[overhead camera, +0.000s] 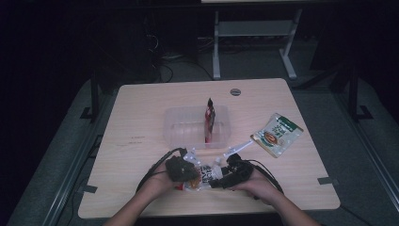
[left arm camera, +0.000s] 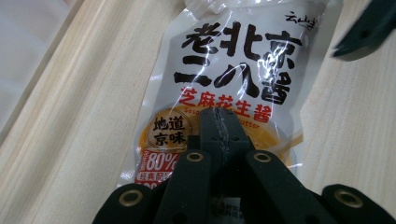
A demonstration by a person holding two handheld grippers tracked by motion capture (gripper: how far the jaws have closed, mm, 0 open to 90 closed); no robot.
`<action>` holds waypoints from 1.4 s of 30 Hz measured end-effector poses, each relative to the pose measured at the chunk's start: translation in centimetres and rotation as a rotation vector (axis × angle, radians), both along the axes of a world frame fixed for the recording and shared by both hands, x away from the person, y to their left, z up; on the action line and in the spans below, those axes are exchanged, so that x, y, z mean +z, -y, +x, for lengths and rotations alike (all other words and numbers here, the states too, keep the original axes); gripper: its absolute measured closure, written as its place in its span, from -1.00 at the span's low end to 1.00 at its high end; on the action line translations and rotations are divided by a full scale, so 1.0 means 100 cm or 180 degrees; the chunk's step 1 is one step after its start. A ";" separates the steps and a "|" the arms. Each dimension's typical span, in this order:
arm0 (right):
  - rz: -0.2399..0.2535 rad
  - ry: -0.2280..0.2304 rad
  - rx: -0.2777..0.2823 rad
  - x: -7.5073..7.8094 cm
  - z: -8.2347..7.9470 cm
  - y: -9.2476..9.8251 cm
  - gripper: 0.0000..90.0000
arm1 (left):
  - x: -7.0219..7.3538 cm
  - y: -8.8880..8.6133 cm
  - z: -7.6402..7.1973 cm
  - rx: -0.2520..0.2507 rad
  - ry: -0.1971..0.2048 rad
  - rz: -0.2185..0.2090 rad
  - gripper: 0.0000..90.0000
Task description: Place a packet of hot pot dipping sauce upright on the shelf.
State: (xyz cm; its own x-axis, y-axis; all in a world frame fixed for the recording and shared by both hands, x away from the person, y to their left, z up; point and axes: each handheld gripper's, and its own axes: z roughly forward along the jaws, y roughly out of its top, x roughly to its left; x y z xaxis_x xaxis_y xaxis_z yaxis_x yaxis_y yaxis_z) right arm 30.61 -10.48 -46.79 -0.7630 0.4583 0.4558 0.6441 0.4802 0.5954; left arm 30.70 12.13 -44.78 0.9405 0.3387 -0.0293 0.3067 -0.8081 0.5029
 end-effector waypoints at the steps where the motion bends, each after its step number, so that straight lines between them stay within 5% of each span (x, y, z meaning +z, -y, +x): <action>1: 0.0022 -0.0011 0.0010 -0.001 0.001 0.000 -0.16 | 0.000 0.000 0.000 0.0001 0.0003 0.0001 1.00; 19: 0.0121 -0.0231 0.0014 -0.006 0.012 -0.009 0.36 | -0.001 -0.001 0.000 0.0016 -0.0017 -0.0039 1.00; 29: 0.0084 -0.0010 0.0231 -0.003 0.012 -0.011 0.76 | -0.001 -0.006 0.000 0.0055 -0.0058 -0.0209 1.00; 34: 0.0243 0.0008 0.0233 0.001 0.011 -0.009 0.93 | 0.003 -0.013 0.000 0.0071 -0.0093 -0.0301 0.99; 42: 0.0451 0.0046 0.0258 0.011 0.011 -0.001 0.99 | 0.014 -0.024 -0.003 0.0138 -0.0084 -0.0464 0.70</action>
State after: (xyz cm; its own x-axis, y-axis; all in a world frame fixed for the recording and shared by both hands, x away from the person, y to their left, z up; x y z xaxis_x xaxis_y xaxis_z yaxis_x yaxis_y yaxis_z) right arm 31.73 -10.42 -45.68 -0.8019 0.3268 0.5002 0.5975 0.4409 0.6698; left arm 30.39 14.49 -43.38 0.9233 0.3694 -0.1056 0.3544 -0.7128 0.6053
